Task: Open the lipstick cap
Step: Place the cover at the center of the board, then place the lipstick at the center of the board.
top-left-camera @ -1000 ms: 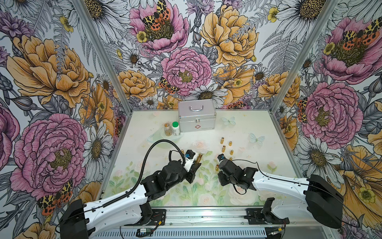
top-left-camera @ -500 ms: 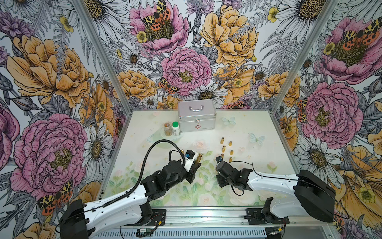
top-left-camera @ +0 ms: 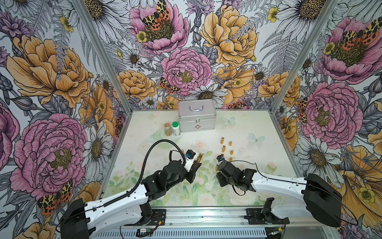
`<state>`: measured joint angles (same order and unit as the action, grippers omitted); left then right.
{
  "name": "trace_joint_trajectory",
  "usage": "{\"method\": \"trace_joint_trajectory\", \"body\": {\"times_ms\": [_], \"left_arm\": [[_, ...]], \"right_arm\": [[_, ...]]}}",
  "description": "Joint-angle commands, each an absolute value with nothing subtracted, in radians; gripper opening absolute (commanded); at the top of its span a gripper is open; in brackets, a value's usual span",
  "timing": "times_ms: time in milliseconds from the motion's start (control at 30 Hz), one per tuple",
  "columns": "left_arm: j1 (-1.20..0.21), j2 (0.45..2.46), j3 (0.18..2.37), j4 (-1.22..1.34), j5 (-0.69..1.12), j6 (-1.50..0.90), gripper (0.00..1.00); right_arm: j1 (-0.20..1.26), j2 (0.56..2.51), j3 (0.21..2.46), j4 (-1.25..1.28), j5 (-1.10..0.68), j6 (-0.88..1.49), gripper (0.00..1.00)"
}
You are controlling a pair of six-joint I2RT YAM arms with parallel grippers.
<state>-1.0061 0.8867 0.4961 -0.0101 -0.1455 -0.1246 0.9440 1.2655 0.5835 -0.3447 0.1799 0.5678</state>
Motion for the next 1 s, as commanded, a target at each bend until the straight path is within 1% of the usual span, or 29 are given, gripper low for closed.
{"method": "trace_joint_trajectory", "body": {"times_ms": [0,167,333,500,767,967], "left_arm": [[-1.014,0.883,0.495,0.019,-0.135,-0.126,0.0],[-1.015,0.896,0.508,0.018,-0.122,-0.123,0.0],[-1.019,0.921,0.527,0.02,-0.109,-0.12,0.0],[-1.029,0.939,0.54,0.021,-0.108,-0.109,0.0],[-1.05,0.958,0.564,0.025,-0.115,-0.091,0.0],[-1.075,0.972,0.584,0.033,-0.132,-0.079,0.0]], "right_arm": [[0.952,1.198,0.661,-0.437,0.184,0.575,0.42],[0.947,1.108,0.762,-0.542,0.151,0.561,0.46],[0.936,1.084,0.887,-0.558,0.02,0.576,0.49],[0.929,1.101,0.986,-0.555,-0.117,0.589,0.52],[0.922,1.134,1.015,-0.467,-0.232,0.662,0.54],[0.909,1.18,1.03,-0.409,-0.288,0.719,0.52]]}}
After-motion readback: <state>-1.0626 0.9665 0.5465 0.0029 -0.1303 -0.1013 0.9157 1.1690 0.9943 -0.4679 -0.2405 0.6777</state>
